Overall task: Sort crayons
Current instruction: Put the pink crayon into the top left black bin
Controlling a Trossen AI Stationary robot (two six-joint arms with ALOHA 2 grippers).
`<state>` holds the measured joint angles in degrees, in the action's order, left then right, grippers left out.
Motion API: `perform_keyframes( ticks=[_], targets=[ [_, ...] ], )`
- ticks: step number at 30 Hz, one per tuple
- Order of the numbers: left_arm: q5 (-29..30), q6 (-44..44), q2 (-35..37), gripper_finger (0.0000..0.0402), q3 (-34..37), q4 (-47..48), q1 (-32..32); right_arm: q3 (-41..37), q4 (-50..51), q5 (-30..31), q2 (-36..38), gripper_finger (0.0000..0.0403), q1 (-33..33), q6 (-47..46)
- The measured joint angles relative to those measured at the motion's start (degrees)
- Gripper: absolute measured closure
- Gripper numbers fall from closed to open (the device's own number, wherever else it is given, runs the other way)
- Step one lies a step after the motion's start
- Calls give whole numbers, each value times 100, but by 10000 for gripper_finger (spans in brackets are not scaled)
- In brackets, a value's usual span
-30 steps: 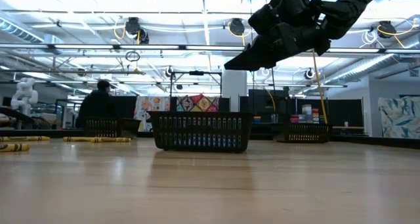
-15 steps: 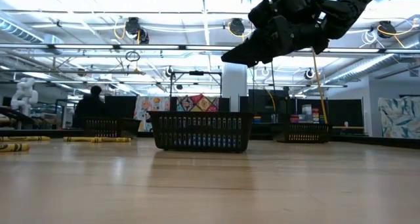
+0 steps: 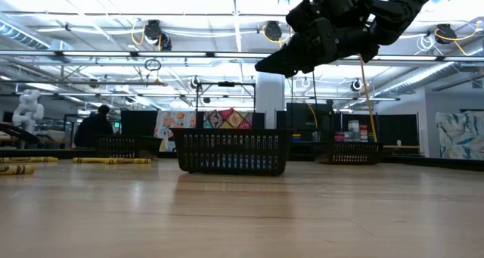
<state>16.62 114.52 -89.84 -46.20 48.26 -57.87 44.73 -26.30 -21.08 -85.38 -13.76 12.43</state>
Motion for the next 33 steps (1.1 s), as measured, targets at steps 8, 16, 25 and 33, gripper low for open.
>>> perform_keyframes(
  ticks=[8,16,25,33],
  targets=[
    [-25,1,0,262,70,-120,0,0,44,-2,0,335,0,0],
    [891,-1,2,302,70,-235,0,0,44,0,0,335,0,0],
    [-681,189,7,307,-153,58,0,0,44,0,0,335,0,0],
    [-186,321,7,307,24,78,-76,0,44,-2,0,335,0,15]
  ],
)
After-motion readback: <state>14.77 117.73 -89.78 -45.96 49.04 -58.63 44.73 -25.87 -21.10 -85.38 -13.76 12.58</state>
